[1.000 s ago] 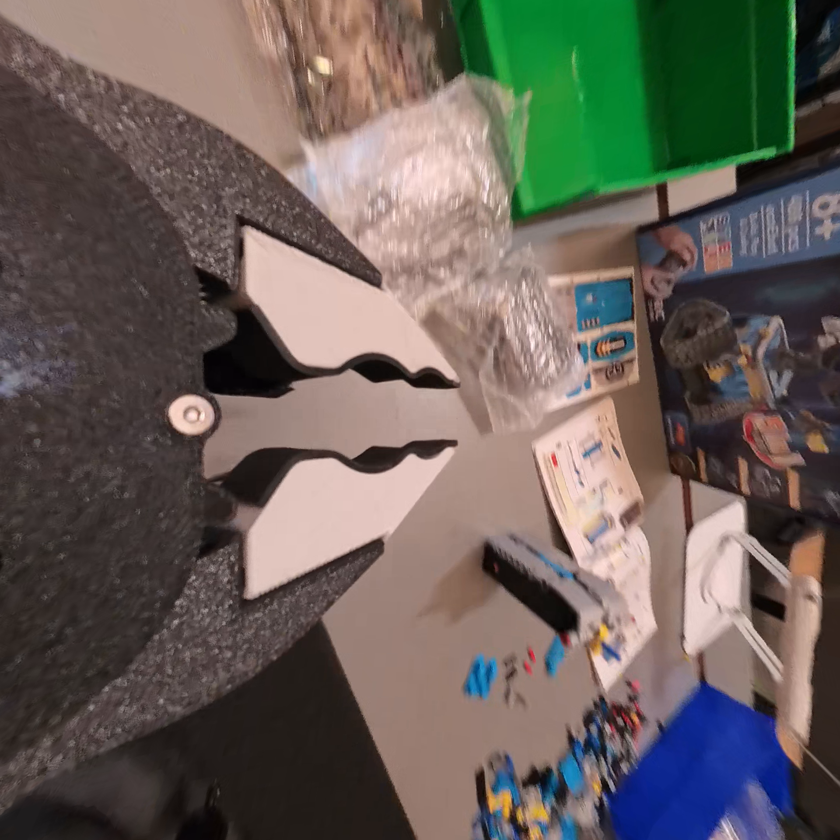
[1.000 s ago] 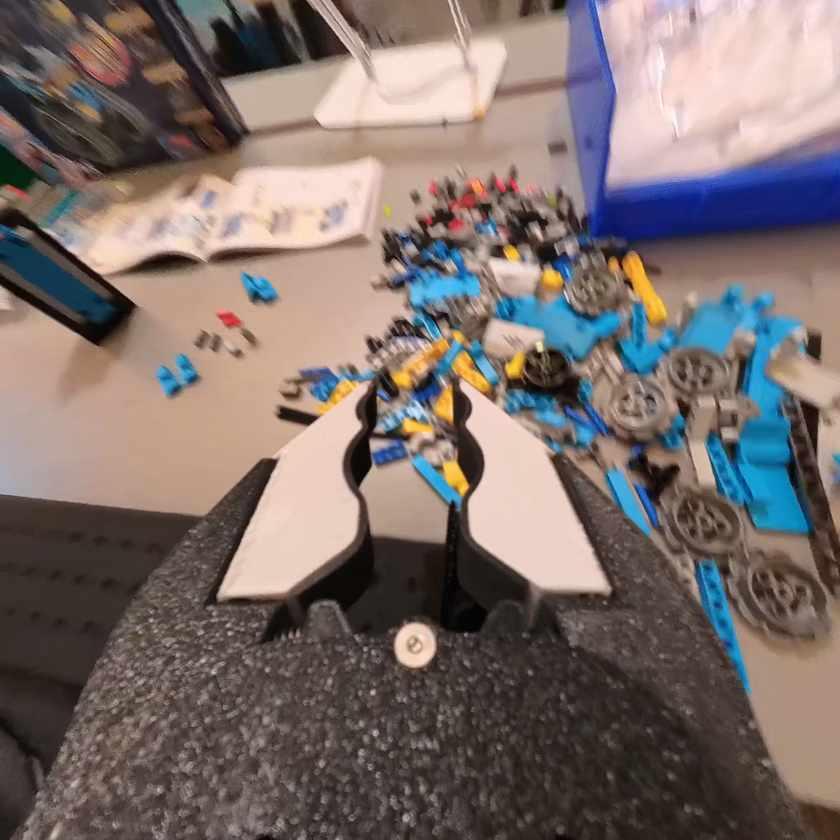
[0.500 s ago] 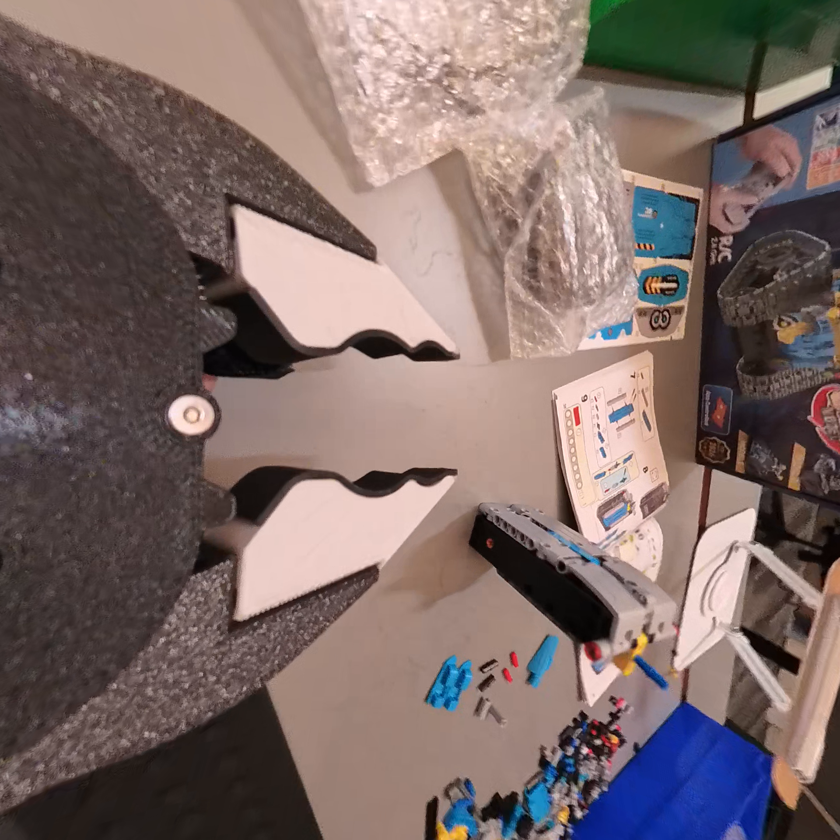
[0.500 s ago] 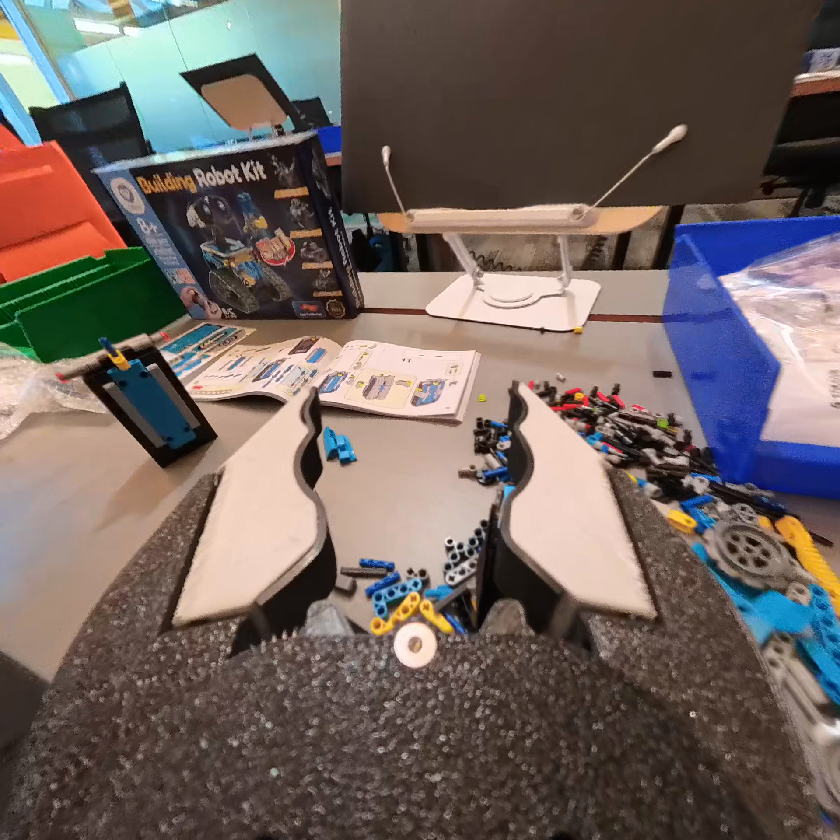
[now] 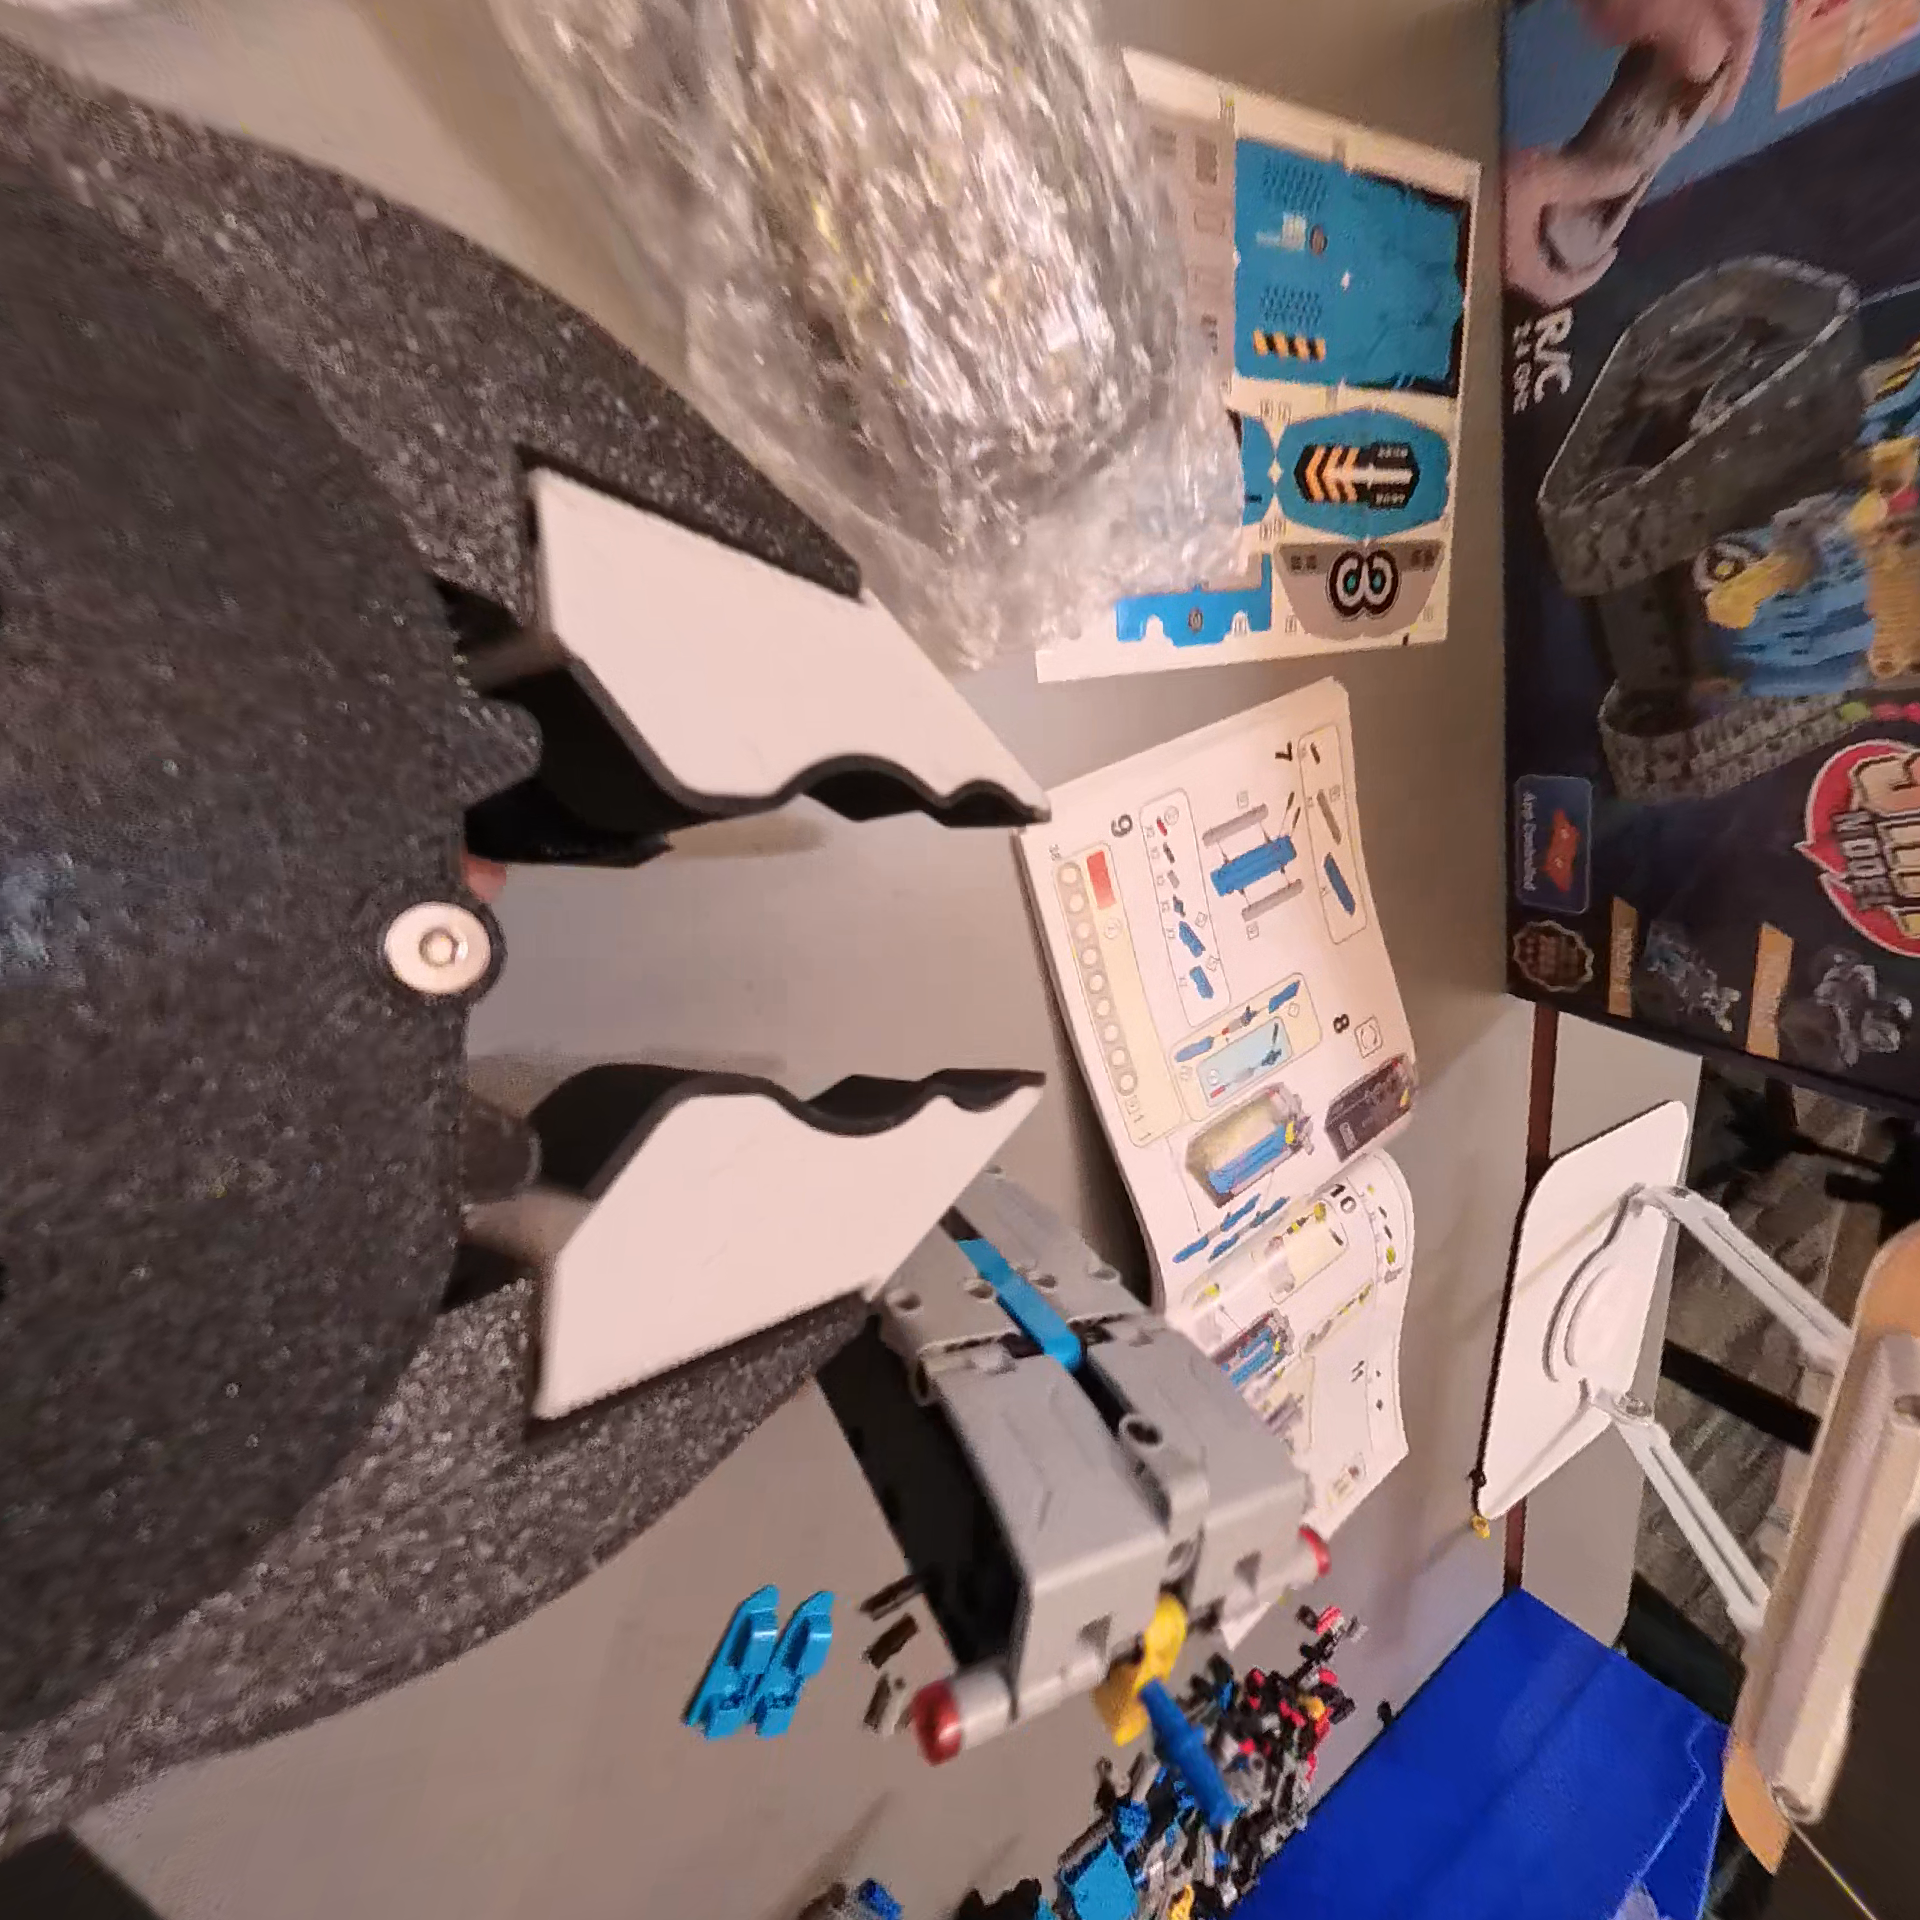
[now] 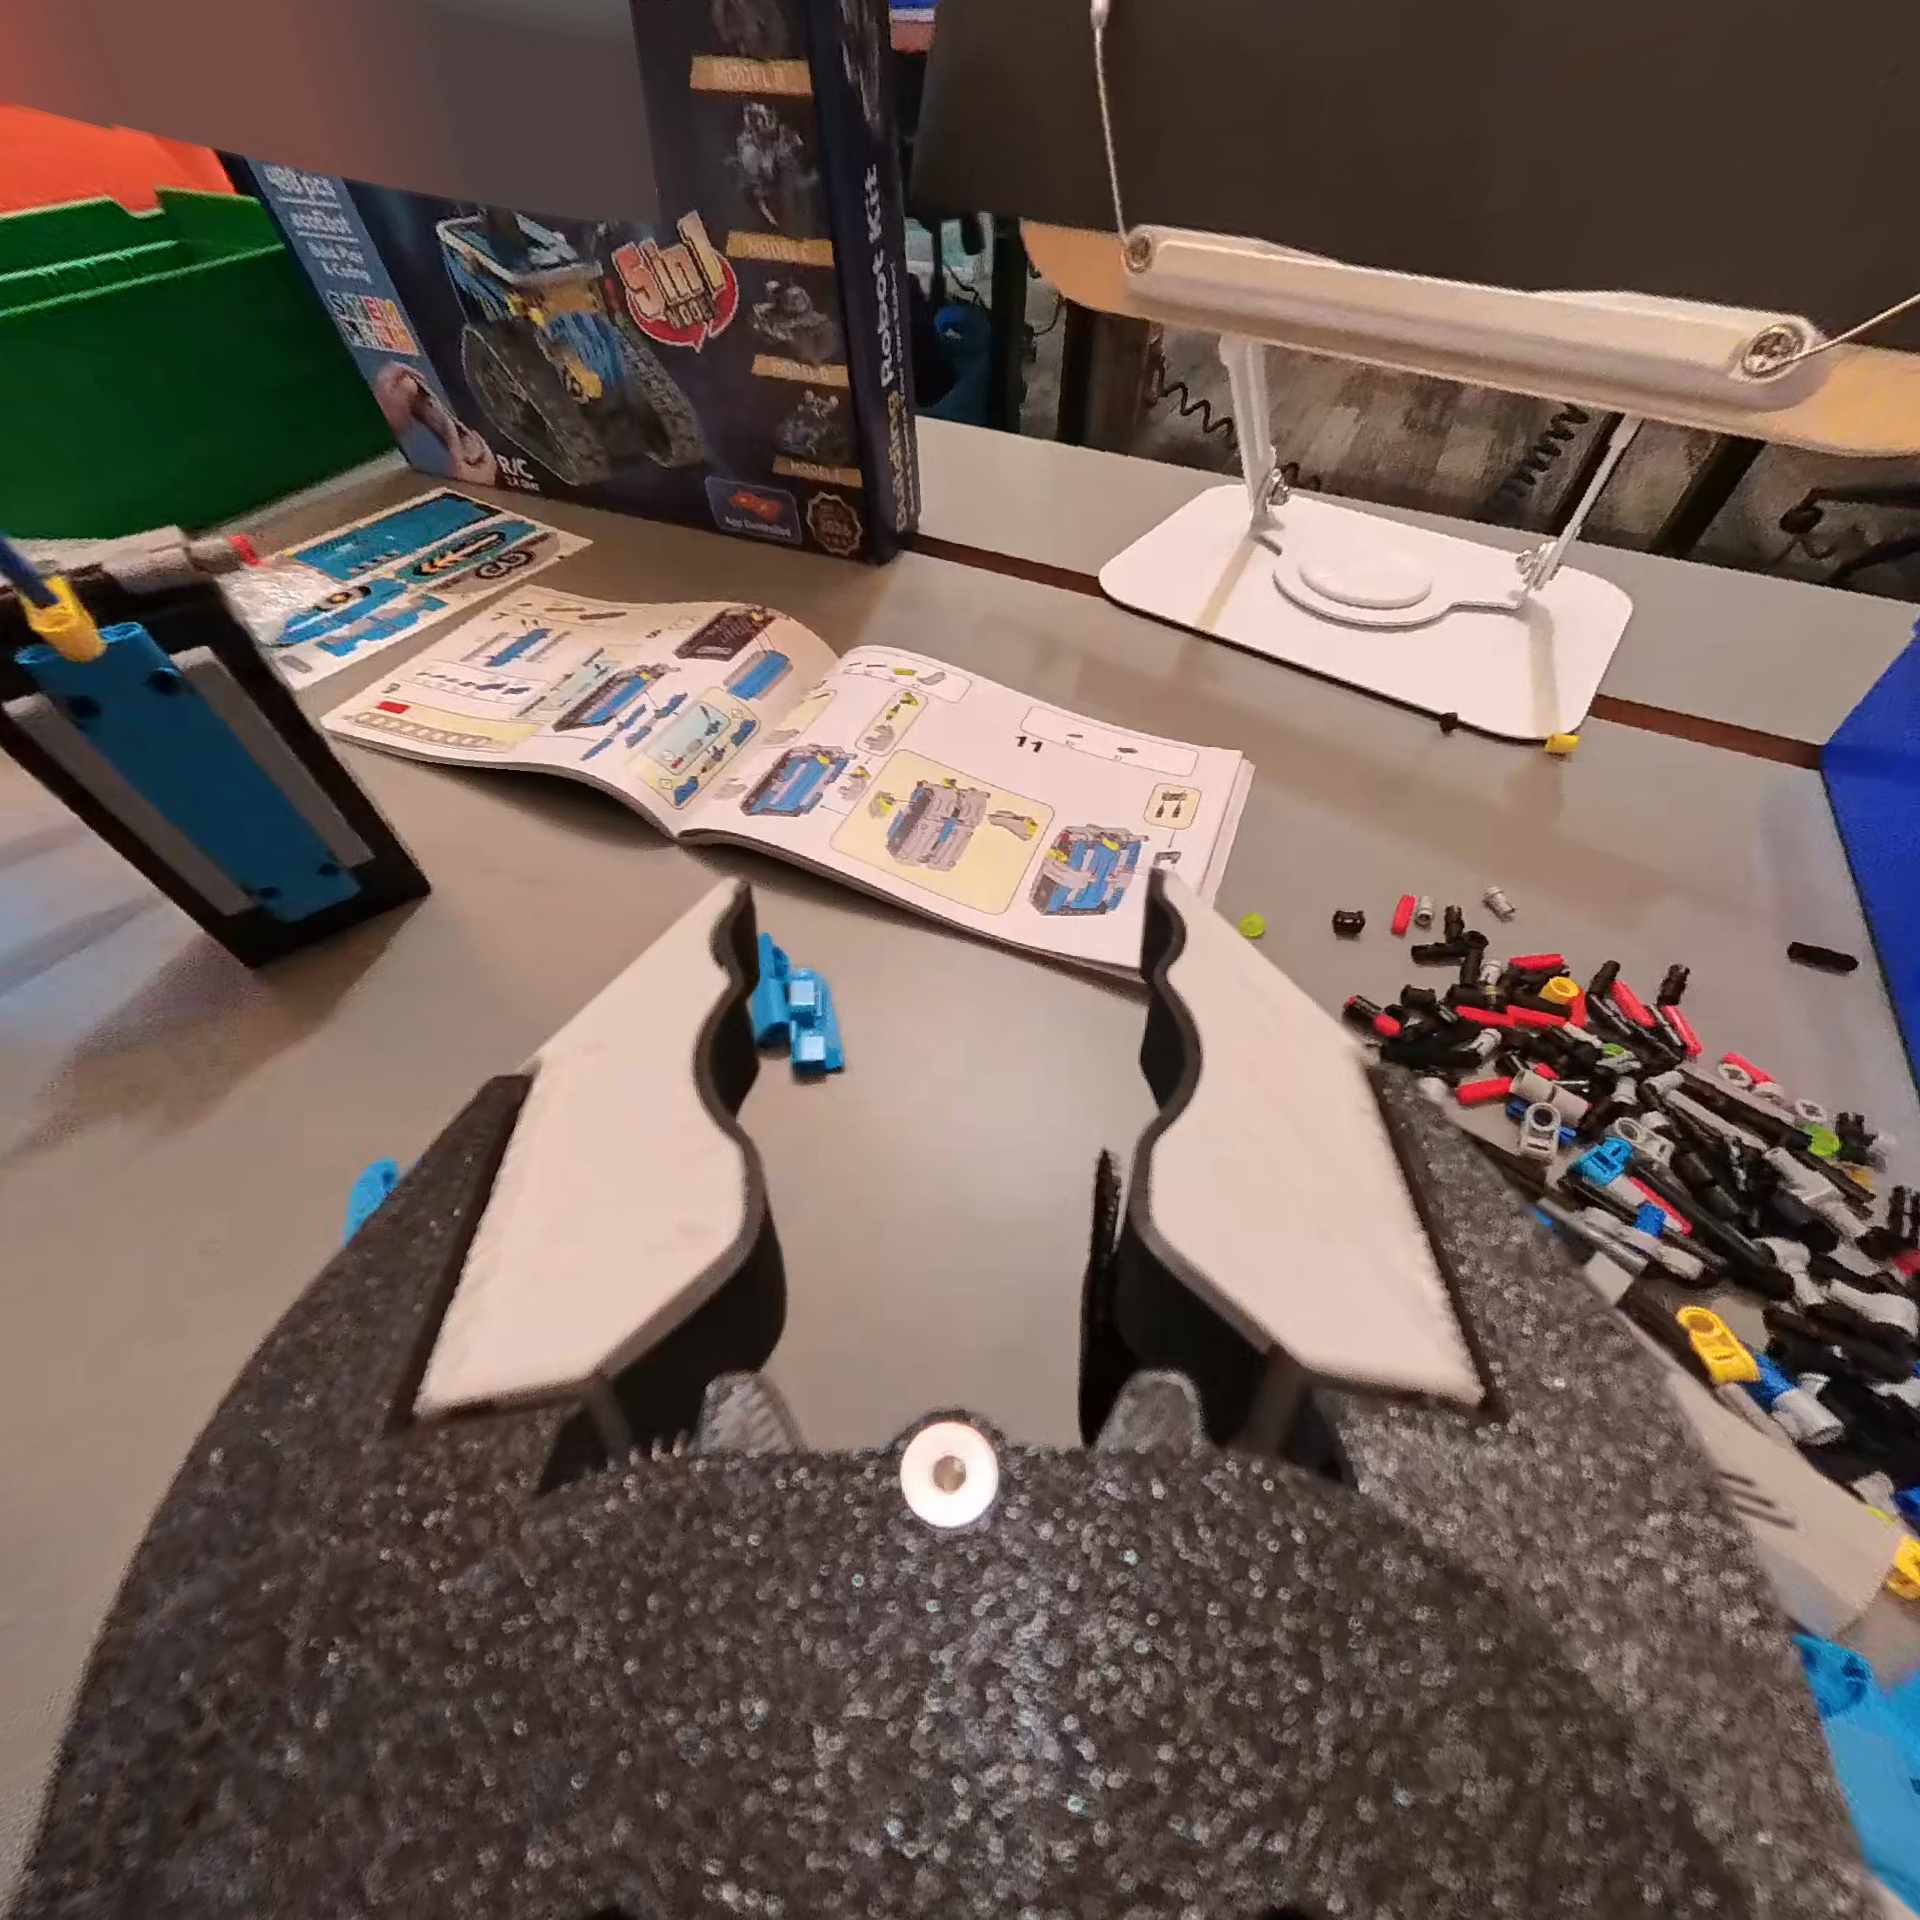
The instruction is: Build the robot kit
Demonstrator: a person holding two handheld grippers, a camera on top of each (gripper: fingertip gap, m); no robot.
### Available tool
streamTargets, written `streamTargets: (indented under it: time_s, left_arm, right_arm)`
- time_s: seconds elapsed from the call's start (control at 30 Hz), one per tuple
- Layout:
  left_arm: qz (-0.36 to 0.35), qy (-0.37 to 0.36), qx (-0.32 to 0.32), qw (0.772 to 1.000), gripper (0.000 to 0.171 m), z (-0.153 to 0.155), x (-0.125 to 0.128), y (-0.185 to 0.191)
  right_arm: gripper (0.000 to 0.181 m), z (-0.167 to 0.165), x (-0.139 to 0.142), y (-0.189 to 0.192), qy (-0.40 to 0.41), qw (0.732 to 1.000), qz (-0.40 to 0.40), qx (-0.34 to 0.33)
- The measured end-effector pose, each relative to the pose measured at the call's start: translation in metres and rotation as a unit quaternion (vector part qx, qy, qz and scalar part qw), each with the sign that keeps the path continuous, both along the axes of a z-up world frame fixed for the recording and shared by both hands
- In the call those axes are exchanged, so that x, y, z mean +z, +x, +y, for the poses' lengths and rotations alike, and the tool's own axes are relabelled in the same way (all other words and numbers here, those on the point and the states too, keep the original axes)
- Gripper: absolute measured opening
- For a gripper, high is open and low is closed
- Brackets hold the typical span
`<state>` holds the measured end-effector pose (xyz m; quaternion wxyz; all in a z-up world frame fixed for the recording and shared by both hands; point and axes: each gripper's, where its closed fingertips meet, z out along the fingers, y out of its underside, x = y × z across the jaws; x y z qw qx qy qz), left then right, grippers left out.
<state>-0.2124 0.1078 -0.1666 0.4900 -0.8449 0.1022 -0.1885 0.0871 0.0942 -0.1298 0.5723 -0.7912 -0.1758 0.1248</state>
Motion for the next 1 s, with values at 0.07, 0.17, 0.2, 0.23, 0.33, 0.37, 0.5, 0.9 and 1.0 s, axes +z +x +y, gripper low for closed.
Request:
streamTargets:
  time_s: [0.07,0.17,0.2,0.23,0.33,0.37,0.5,0.9,1.0]
  left_arm:
    - [-0.008,-0.005,-0.009,1.0,0.044,0.008,-0.006,0.006]
    - [-0.009,-0.021,-0.035,0.999,0.042,0.01,-0.015,0.018]
    - [-0.004,-0.022,-0.033,0.999,0.041,0.011,-0.017,0.017]
    - [-0.002,-0.022,-0.03,0.999,0.04,0.012,-0.018,0.016]
    - [-0.005,-0.027,-0.022,0.999,0.038,0.012,-0.019,0.013]
    - [-0.004,-0.027,-0.019,0.999,0.037,0.012,-0.019,0.012]
    - [-0.004,-0.042,-0.038,0.998,0.037,0.01,-0.024,0.018]
    - [0.008,-0.029,-0.052,0.998,0.037,0.006,-0.022,0.023]
    - [0.02,-0.028,-0.053,0.998,0.037,0.005,-0.023,0.024]
  right_arm:
    - [0.069,0.003,-0.002,0.008,0.003,1.0,-0.01,-0.009]
    - [0.057,0.004,-0.001,0.02,0.007,1.0,0.003,-0.023]
    - [0.054,0.005,0.0,0.023,0.007,1.0,0.012,-0.027]
    - [0.052,0.006,0.001,0.025,0.005,0.999,0.02,-0.029]
    - [0.046,0.007,0.002,0.026,0.001,0.999,0.03,-0.03]
    - [0.044,0.007,0.004,0.025,0.004,0.999,0.033,-0.028]
    - [0.037,0.005,0.006,0.024,0.017,0.999,0.015,-0.027]
    - [0.031,-0.001,0.0,0.031,0.009,0.999,0.011,-0.035]
    - [0.03,-0.007,0.002,0.034,0.013,0.999,0.005,-0.04]
